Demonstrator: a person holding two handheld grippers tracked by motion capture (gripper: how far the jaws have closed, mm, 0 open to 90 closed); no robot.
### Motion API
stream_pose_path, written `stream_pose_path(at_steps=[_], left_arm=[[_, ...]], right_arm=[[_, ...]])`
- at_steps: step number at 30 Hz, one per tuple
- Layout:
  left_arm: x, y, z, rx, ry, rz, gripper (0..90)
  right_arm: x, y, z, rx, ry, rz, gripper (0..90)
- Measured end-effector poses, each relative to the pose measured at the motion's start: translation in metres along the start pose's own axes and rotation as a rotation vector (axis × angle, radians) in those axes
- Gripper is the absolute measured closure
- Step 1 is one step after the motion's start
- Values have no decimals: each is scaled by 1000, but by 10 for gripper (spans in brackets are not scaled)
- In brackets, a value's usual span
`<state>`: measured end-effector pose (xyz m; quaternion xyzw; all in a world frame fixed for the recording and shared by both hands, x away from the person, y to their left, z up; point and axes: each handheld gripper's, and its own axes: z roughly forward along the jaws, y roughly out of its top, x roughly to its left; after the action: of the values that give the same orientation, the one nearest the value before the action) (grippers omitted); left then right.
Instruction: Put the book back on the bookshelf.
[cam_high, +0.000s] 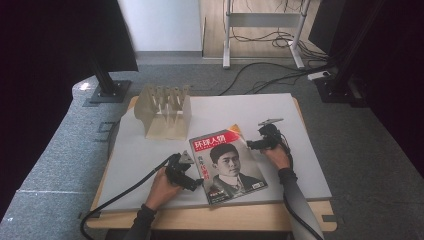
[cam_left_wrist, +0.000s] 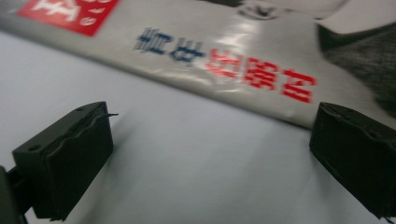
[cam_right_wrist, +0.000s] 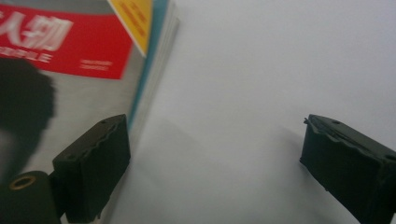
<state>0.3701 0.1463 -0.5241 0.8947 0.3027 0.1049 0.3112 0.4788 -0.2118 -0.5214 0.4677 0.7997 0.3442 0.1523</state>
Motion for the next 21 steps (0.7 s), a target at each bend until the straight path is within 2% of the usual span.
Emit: stream_pose_path(at_steps=[2,4,7,11,16,18,20,21], left_arm=[[6,0,1,-3,15,-22,0],[9,1,4,-26,29,-48,0],[9,2,7,-39,37,-54,0],[9,3,7,-40,37,-57,0],[9,3,7,-41,38,-60,0],[9,3,7,-41,39,-61,0],[9,3,8,-41,41,-63,0],[9,3,8,-41,41,-63,0]], right_arm=[[3,1,-6,-7,45,-1,86],[8,2,-8,-9,85,-10,110],[17,4,-5,-11,144,-19,132],[25,8,3,2,149,-36,157],[30,12,16,-3,172,-14,216],[33,13,20,-12,167,-14,220],[35,14,21,-17,171,10,221],[35,14,21,-17,187,37,245]])
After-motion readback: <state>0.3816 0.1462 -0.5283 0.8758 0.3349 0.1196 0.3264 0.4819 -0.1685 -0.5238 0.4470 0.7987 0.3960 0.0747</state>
